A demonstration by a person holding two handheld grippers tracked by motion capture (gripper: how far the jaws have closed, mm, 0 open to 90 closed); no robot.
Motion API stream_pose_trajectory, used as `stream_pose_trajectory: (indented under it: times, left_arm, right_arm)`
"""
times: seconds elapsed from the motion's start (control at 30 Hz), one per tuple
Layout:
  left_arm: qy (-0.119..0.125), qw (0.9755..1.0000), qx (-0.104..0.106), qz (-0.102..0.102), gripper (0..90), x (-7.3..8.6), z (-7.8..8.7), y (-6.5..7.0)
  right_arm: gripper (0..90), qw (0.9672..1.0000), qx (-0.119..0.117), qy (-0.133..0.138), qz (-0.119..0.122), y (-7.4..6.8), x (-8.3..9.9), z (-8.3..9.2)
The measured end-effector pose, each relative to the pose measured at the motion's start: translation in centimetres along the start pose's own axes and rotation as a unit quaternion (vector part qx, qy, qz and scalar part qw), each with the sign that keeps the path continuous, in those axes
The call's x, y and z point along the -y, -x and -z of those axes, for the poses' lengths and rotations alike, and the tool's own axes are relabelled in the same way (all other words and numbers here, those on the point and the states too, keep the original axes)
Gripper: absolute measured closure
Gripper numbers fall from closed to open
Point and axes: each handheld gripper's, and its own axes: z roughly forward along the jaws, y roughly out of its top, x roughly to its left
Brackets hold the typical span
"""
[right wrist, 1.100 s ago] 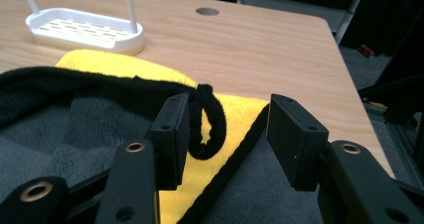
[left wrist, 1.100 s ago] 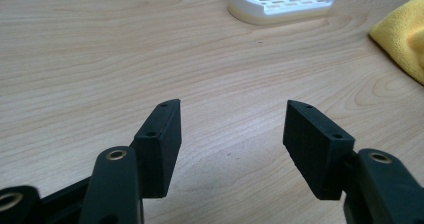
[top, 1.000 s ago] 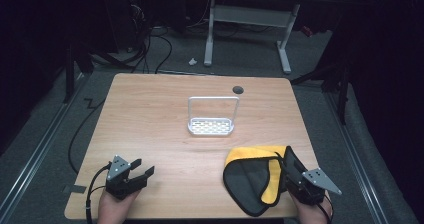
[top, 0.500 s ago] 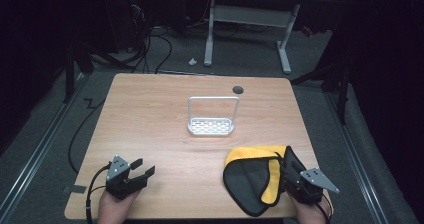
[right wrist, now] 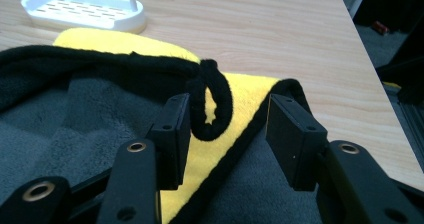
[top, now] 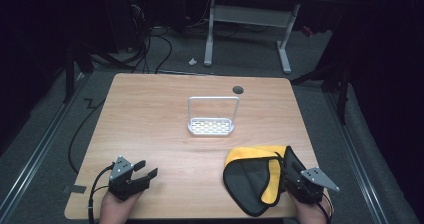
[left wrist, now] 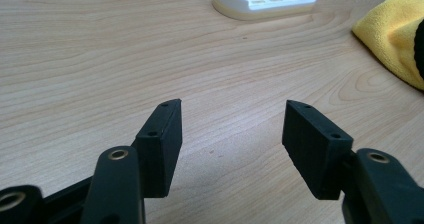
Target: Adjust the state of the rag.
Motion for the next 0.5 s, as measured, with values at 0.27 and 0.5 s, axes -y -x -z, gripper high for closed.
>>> stream_pose_trajectory:
  times: [0.27,0.5]
  left_arm:
    - [0.0,1.0,0.003,0.001,41.4,0.0,0.0,0.0]
    - [-0.001,1.0,0.006,-0.001,41.4,0.0,-0.1,0.1]
  right_arm:
    - [59.3,0.9984,0.007,-0.055,-0.01,0.7,0.6,-0.9]
    - [67.2,0.9925,0.006,-0.122,-0.009,0.8,1.1,-2.0]
